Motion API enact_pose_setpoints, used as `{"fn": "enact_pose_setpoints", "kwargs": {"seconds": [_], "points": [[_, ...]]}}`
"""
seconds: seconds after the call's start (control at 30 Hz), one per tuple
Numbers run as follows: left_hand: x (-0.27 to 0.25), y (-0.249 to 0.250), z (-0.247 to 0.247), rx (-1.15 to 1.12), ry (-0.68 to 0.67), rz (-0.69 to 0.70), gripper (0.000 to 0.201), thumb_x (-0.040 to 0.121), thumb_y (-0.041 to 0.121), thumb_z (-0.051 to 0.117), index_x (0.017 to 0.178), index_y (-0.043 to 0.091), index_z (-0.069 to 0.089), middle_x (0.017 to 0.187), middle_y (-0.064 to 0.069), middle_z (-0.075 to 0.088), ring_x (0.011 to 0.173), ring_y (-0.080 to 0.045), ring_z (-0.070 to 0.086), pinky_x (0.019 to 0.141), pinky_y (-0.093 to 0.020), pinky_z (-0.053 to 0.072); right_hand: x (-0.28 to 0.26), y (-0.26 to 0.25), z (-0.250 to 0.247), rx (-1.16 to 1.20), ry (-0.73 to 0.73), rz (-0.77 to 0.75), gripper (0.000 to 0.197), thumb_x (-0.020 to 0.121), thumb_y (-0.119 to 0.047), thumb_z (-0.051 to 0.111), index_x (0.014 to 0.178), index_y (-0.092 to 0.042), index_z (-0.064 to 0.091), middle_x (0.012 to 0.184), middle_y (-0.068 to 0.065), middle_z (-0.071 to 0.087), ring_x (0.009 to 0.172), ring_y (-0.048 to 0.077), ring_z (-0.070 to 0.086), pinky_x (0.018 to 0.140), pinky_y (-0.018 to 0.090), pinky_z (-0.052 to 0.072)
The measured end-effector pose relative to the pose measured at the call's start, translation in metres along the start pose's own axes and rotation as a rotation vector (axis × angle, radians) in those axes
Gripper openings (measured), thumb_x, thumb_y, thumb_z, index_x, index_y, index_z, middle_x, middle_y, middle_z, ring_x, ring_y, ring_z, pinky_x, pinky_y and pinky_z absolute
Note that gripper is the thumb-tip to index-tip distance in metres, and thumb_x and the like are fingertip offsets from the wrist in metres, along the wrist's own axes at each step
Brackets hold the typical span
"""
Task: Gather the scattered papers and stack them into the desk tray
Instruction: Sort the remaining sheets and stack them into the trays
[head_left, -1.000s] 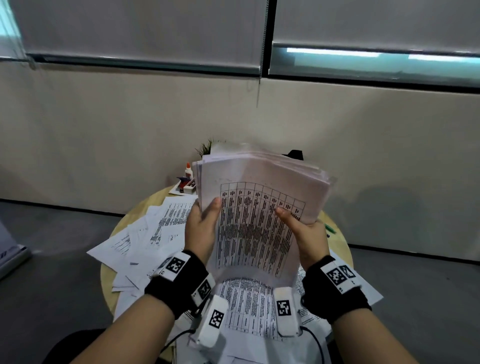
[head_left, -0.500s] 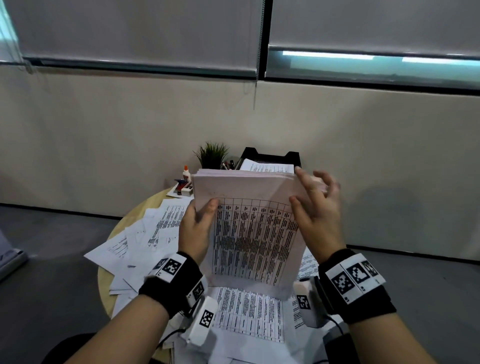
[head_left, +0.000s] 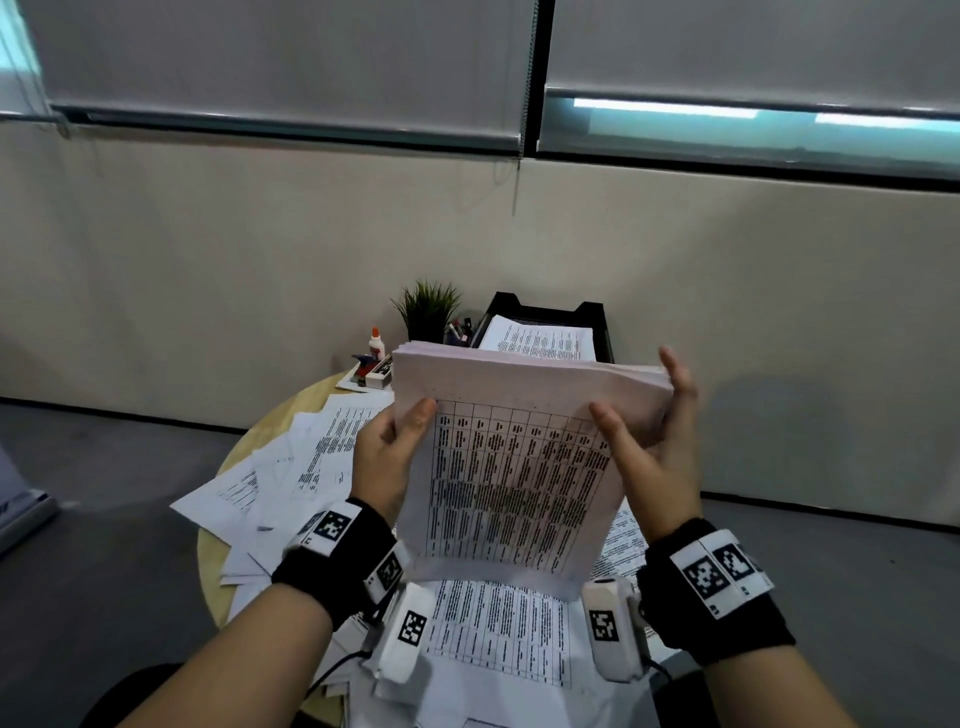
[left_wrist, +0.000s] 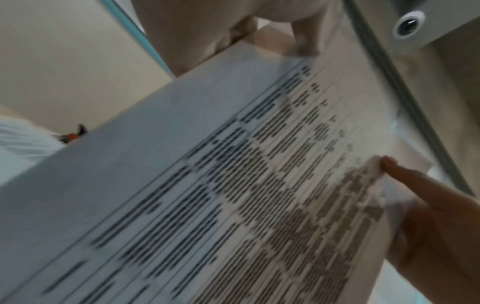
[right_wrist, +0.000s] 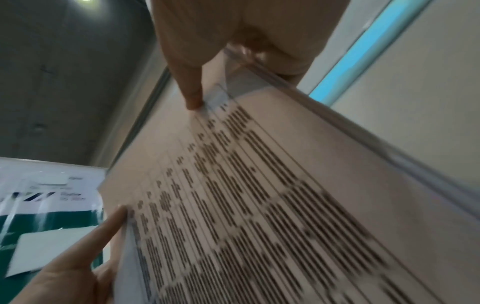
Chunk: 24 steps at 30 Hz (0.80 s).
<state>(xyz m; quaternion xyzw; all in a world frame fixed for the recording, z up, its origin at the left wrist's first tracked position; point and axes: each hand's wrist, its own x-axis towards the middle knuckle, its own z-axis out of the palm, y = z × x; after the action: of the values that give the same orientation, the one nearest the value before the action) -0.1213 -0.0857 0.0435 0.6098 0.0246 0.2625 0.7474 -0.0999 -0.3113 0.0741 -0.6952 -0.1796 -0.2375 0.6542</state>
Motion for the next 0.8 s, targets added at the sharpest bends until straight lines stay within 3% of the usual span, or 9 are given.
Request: {"fn": "enact_pose_setpoints", "kwargs": {"seconds": [0.07, 0.13, 0.2, 0.33, 0.5, 0.6, 0.67, 0.73, 0.8], "points": [[-0.001, -0.010, -0.006, 0.015, -0.058, -0.077, 0.039, 0.068, 0.042, 0.068, 0.097, 0.017, 0.064, 0.094, 0.001, 0.073, 0.093, -0.013, 0.067, 0.085, -0.028, 0.048, -0.007, 0.013, 0.000, 0.133, -0.055, 0.199, 0.071, 0.071, -0.024, 0.075, 0.133, -0.026, 0.041, 0.110, 0.000, 0.065, 0.093, 0.011, 0.069, 0.083, 0.035, 0.057], [-0.005, -0.021, -0.008, 0.067, -0.090, -0.130, 0.047, 0.059, 0.048, 0.079, 0.092, 0.018, 0.066, 0.087, 0.002, 0.074, 0.086, -0.007, 0.068, 0.082, -0.025, 0.048, -0.016, 0.028, 0.002, 0.140, -0.097, 0.345, 0.048, 0.069, -0.026, 0.076, 0.113, -0.020, 0.059, 0.103, 0.003, 0.072, 0.093, 0.012, 0.069, 0.092, 0.044, 0.053], [-0.010, -0.025, -0.005, 0.078, -0.041, -0.117, 0.030, 0.064, 0.031, 0.081, 0.083, 0.014, 0.067, 0.072, 0.006, 0.074, 0.072, -0.002, 0.069, 0.078, -0.026, 0.052, -0.025, 0.039, 0.006, 0.151, -0.125, 0.425, 0.031, 0.071, -0.025, 0.074, 0.100, -0.015, 0.068, 0.096, 0.001, 0.075, 0.093, 0.013, 0.070, 0.097, 0.049, 0.049], [-0.010, -0.012, 0.008, 0.035, 0.068, 0.023, 0.014, 0.071, 0.014, 0.076, 0.081, 0.010, 0.067, 0.072, 0.001, 0.070, 0.067, -0.007, 0.067, 0.062, -0.016, 0.054, -0.020, 0.031, 0.016, 0.278, -0.048, 0.409, 0.025, 0.070, -0.025, 0.073, 0.094, -0.018, 0.071, 0.092, -0.003, 0.076, 0.096, 0.016, 0.069, 0.097, 0.042, 0.049], [-0.005, -0.011, 0.007, 0.014, 0.072, 0.032, 0.025, 0.069, 0.017, 0.076, 0.092, 0.010, 0.069, 0.083, 0.001, 0.074, 0.077, -0.008, 0.070, 0.067, -0.017, 0.054, -0.009, 0.017, 0.013, 0.279, -0.001, 0.325, 0.023, 0.070, -0.025, 0.078, 0.090, -0.017, 0.071, 0.089, 0.002, 0.076, 0.092, 0.019, 0.070, 0.092, 0.046, 0.053], [-0.008, -0.020, 0.003, 0.013, 0.043, -0.008, 0.019, 0.071, 0.009, 0.075, 0.089, 0.011, 0.070, 0.076, 0.005, 0.075, 0.073, -0.006, 0.069, 0.063, -0.014, 0.053, -0.011, 0.019, 0.008, 0.182, 0.065, 0.246, 0.045, 0.075, -0.016, 0.077, 0.116, -0.016, 0.059, 0.096, 0.004, 0.074, 0.092, 0.021, 0.070, 0.087, 0.053, 0.054], [-0.011, -0.024, 0.003, 0.032, 0.027, -0.026, 0.018, 0.073, 0.007, 0.074, 0.090, 0.010, 0.070, 0.077, 0.004, 0.075, 0.074, -0.006, 0.069, 0.064, -0.013, 0.053, -0.012, 0.020, 0.004, 0.124, 0.094, 0.147, 0.074, 0.079, -0.016, 0.073, 0.138, -0.038, 0.034, 0.123, 0.005, 0.063, 0.104, 0.024, 0.066, 0.086, 0.053, 0.054], [-0.012, -0.025, 0.004, 0.036, 0.017, -0.032, 0.018, 0.074, 0.007, 0.074, 0.091, 0.011, 0.070, 0.079, 0.003, 0.074, 0.078, -0.007, 0.070, 0.067, -0.015, 0.054, -0.011, 0.017, 0.001, -0.005, 0.081, 0.009, 0.088, 0.085, -0.013, 0.067, 0.139, -0.059, 0.016, 0.142, 0.006, 0.041, 0.113, 0.027, 0.060, 0.086, 0.053, 0.054], [-0.013, -0.023, 0.005, 0.041, 0.010, -0.021, 0.016, 0.075, 0.008, 0.073, 0.089, 0.014, 0.071, 0.078, 0.005, 0.075, 0.078, -0.008, 0.070, 0.070, -0.017, 0.055, -0.009, 0.010, -0.001, -0.137, 0.045, -0.117, 0.091, 0.088, -0.009, 0.061, 0.136, -0.067, 0.010, 0.143, 0.002, 0.031, 0.114, 0.026, 0.056, 0.084, 0.052, 0.055]]}}
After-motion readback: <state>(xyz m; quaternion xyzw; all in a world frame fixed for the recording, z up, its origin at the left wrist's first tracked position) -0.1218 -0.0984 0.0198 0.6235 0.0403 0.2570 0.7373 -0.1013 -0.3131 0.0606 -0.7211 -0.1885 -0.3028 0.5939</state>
